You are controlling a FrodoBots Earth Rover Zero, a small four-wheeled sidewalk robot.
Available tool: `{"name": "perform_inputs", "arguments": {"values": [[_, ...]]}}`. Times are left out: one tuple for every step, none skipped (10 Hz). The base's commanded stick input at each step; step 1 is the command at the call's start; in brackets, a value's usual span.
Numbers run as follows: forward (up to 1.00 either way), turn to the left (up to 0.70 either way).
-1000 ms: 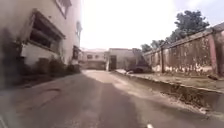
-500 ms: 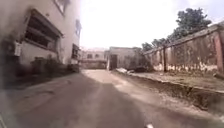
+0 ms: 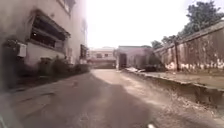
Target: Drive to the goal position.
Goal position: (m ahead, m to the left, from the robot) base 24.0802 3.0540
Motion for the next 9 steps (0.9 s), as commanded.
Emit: {"name": "perform_inputs", "arguments": {"values": [[0.7,0.01],[0.7,0.01],[0.7,0.01],[0.7,0.01],[0.7,0.07],[0.7,0.07],[0.7,0.05],[0.7,0.04],[0.7,0.03]]}}
